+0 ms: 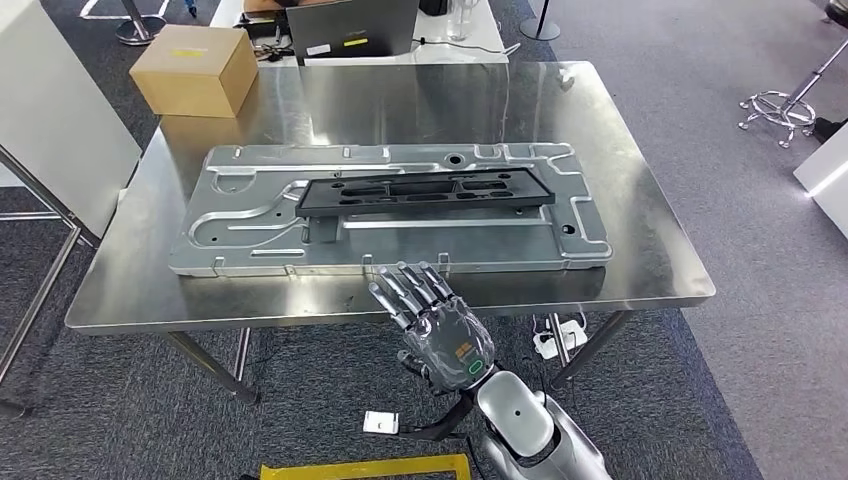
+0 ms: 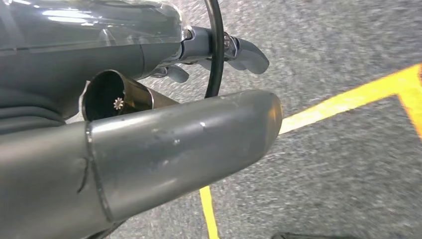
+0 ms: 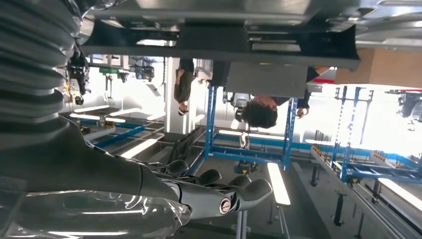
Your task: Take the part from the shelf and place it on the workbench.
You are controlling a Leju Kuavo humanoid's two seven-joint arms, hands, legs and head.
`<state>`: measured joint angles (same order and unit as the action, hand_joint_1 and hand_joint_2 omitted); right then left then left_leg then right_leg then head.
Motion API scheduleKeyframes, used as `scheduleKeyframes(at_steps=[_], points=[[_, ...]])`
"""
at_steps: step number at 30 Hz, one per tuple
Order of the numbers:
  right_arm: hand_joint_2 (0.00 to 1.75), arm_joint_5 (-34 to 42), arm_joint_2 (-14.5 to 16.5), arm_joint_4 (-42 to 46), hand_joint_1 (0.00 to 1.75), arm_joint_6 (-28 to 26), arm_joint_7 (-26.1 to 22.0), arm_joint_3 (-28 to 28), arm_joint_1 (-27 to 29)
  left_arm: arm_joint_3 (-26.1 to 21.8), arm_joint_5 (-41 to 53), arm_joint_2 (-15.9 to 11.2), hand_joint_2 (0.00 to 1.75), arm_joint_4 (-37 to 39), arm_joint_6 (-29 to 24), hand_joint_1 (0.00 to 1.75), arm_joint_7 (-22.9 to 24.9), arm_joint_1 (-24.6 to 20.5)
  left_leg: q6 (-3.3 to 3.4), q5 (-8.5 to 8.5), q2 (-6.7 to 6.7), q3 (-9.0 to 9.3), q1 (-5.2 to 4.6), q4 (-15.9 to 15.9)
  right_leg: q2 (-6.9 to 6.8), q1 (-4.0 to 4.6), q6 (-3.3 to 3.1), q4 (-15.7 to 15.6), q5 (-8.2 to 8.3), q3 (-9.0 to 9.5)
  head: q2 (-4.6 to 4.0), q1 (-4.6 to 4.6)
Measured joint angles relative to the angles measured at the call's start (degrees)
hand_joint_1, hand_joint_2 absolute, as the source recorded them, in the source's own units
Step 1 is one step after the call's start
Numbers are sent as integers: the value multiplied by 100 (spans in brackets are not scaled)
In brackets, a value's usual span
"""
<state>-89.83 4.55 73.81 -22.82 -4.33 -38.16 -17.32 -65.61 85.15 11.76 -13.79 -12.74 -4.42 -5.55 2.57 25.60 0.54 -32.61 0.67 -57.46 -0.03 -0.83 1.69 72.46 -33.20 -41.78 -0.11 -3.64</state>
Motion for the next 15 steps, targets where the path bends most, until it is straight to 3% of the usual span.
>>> scheduleKeyframes(at_steps=[1,2,3,4,5,7,8,10,11,12,14,15], points=[[0,0,-5,-1,0,0,0,3,4,0,1,-2,0,0,1,0,2,2,1,-64,1,-92,-16,-9,0,3,-2,231,-39,-2,0,-1],[0,0,-10,-1,0,0,0,6,7,0,1,-3,0,0,1,0,4,3,0,-123,2,-181,-33,-21,0,9,-18,279,38,90,0,0],[0,0,-13,-1,0,0,0,9,8,-1,1,-3,0,0,2,0,7,4,-2,-178,1,-262,-50,-32,1,22,-50,117,182,287,0,0],[0,0,-13,0,0,0,0,13,5,-1,2,-1,0,0,2,0,11,3,-7,-230,-1,-328,-64,-46,2,44,-102,-229,310,581,0,1],[0,0,-13,7,0,0,0,17,0,-1,2,9,0,0,2,0,15,4,-20,-276,-4,-384,-83,-61,-2,73,-170,-684,338,919,0,1],[0,0,-11,30,0,0,0,28,-11,-1,3,24,0,0,2,0,24,7,-73,-367,-2,-434,-82,-67,-13,126,-249,-1368,285,1373,0,1],[0,0,-11,41,0,1,0,34,-15,-2,4,28,0,0,2,0,29,8,-111,-413,2,-441,-74,-58,-16,147,-266,-1518,252,1439,0,-1],[0,0,-10,48,0,2,0,45,-20,-2,5,21,0,0,2,0,41,12,-184,-481,1,-459,-59,-30,-21,140,-292,-1595,364,1379,0,-9],[0,0,-7,48,0,3,0,47,-21,-1,5,18,0,0,1,0,45,14,-214,-394,-7,-502,-58,-79,-27,117,-325,-1631,444,1330,0,-7],[0,0,-3,49,0,4,0,48,-20,-1,5,16,0,1,1,0,50,20,-243,-197,-18,-567,-56,-223,-34,90,-353,-1666,536,1266,0,-3],[0,0,3,47,0,6,0,48,-12,-1,5,13,0,2,1,0,56,24,-304,396,-28,-741,-23,-826,-39,65,-386,-1686,692,1104,0,9],[0,0,3,45,0,7,0,48,-5,-1,5,10,0,2,2,0,57,26,-339,611,-28,-807,-5,-1192,-45,63,-380,-1677,756,1019,0,11]])
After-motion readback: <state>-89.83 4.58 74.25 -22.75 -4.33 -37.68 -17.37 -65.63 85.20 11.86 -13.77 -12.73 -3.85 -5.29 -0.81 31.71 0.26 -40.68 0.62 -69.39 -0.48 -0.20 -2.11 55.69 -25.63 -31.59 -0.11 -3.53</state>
